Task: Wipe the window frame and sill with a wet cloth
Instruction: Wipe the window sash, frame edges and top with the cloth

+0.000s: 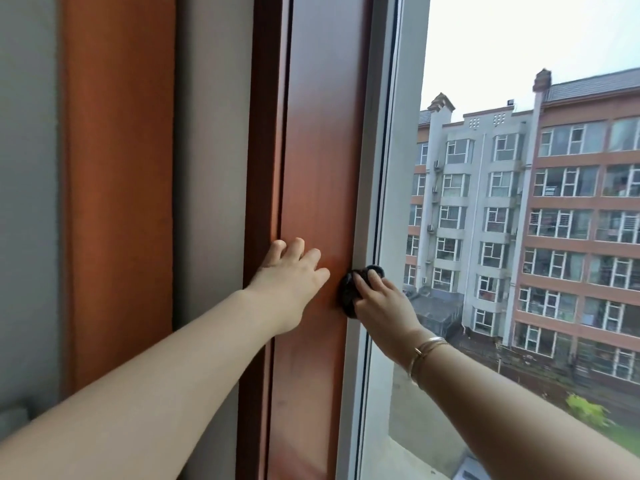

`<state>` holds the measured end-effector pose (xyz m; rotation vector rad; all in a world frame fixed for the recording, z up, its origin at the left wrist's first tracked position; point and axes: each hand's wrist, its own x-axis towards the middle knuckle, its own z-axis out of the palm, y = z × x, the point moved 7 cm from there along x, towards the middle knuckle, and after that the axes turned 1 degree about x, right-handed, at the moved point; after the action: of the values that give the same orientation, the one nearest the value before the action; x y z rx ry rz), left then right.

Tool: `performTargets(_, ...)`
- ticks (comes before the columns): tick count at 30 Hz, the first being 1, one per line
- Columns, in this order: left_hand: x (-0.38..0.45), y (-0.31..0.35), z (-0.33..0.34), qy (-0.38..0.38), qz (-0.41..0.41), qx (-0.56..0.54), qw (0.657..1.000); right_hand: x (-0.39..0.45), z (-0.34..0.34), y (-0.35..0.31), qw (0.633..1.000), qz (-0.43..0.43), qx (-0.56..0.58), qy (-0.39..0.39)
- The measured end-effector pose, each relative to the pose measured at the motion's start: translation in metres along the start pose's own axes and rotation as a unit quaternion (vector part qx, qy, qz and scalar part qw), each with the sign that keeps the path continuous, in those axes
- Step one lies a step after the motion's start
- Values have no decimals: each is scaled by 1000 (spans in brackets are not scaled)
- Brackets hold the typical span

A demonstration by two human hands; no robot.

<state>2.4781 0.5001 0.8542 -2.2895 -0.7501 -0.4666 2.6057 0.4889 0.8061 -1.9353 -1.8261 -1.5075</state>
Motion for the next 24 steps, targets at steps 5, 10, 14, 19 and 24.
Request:
performTargets(5, 4, -1, 7, -8, 28, 10, 1000, -12, 16, -8, 995, 63, 64, -46)
performTargets(10, 4, -1, 5, -19, 15, -6, 1000, -24, 34, -23, 995, 69, 75, -16)
performTargets(14, 6, 1, 9, -29, 3, -8, 1000, -22, 41, -24, 997, 52, 63, -14)
performTargets(19, 8, 4, 9, -48, -14, 15, 999, -9, 33, -9, 999, -24, 20, 31)
performTargets(24, 10, 6, 11, -71, 0, 33, 997, 39, -13, 39, 996, -4, -14, 87)
